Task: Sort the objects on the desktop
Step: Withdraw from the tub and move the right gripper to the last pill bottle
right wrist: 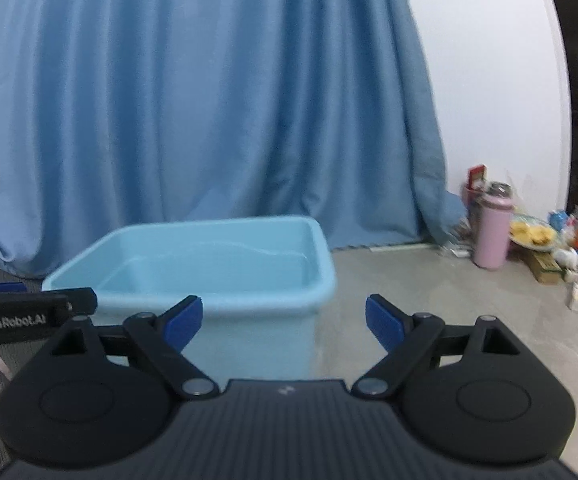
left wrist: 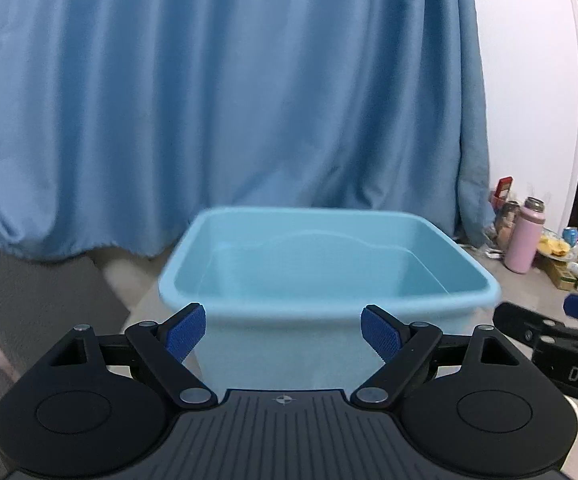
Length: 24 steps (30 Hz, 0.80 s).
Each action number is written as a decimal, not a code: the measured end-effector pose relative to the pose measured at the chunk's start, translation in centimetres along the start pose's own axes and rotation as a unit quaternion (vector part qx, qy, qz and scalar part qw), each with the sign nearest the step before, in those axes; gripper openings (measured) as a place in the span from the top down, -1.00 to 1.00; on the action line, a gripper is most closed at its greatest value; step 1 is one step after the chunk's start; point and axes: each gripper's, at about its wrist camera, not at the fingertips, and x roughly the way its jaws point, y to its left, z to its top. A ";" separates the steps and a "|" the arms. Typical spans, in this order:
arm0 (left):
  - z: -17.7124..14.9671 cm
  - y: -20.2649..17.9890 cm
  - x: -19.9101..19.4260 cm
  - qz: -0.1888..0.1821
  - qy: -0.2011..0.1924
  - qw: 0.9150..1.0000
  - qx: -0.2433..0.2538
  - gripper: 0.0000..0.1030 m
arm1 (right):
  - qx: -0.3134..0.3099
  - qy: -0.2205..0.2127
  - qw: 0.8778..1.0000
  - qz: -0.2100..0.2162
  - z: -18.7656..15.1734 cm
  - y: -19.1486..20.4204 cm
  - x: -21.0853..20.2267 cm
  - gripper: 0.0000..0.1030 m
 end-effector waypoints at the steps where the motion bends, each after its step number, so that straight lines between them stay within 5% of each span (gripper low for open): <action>1: -0.8 -0.3 -0.7 -0.002 0.001 1.000 -0.002 -0.69 | 0.001 0.004 1.000 -0.002 -0.6 -0.5 -0.6 -0.72; 14: -10.1 -4.1 -7.6 0.009 0.029 0.999 0.014 -0.69 | 0.004 0.038 0.999 -0.029 -8.0 -5.7 -7.7 -0.72; 24: -16.9 -2.4 -8.6 0.026 0.075 0.997 -0.006 -0.69 | -0.005 0.048 0.998 -0.035 -13.2 -6.3 -9.2 -0.72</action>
